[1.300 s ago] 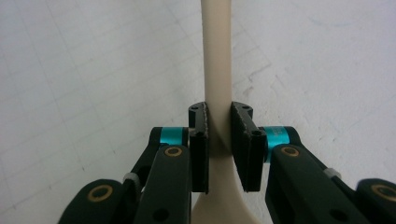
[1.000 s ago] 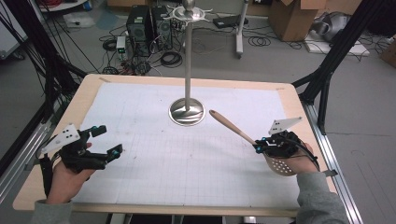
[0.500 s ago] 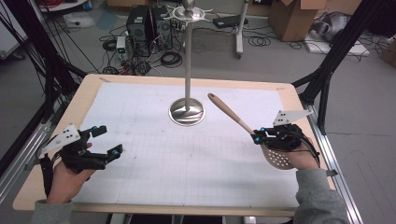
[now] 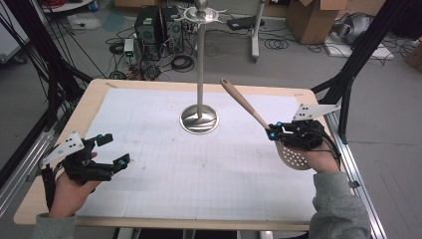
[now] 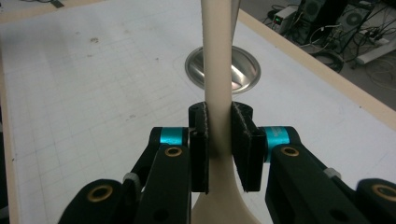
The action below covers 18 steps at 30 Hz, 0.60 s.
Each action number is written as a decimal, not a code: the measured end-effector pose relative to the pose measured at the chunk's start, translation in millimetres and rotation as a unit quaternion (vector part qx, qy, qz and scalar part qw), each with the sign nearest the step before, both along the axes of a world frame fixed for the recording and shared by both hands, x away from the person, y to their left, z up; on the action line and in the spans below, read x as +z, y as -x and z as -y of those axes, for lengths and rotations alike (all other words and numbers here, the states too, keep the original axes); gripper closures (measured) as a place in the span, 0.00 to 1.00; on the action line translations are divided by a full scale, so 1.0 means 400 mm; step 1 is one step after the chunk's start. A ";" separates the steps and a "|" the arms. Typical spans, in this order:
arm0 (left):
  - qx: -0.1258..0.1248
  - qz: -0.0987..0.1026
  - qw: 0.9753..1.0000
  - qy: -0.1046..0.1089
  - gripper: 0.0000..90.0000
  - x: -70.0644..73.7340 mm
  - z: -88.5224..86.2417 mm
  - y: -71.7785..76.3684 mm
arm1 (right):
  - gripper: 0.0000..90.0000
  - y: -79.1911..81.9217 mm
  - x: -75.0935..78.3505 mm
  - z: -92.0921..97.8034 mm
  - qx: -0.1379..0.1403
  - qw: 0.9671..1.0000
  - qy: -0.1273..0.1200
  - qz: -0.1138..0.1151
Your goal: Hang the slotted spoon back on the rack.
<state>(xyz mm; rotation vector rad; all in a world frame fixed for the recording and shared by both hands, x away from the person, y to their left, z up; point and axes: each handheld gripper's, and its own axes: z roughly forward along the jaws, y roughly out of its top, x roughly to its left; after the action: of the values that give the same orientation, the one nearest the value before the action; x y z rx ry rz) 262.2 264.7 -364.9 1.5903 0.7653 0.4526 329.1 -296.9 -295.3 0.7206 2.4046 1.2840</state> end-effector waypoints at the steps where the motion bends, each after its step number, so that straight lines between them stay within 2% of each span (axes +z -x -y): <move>1: 0.000 0.001 1.000 0.000 0.02 0.000 0.000 0.000 | 0.87 0.000 0.004 -0.001 -0.001 1.000 -0.003 0.000; 12: 0.001 0.002 1.000 0.003 0.02 0.003 -0.003 0.002 | 0.87 -0.013 0.048 -0.002 -0.011 0.999 -0.038 0.019; 18: 0.000 0.004 1.000 0.004 0.02 0.008 -0.009 0.005 | 0.87 -0.014 0.071 -0.012 -0.020 0.999 -0.045 0.022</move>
<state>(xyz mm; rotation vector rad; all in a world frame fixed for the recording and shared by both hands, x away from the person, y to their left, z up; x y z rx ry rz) 260.3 268.1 -361.9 1.5808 0.7602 0.4546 334.5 -292.2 -266.9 0.7520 2.2993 1.3842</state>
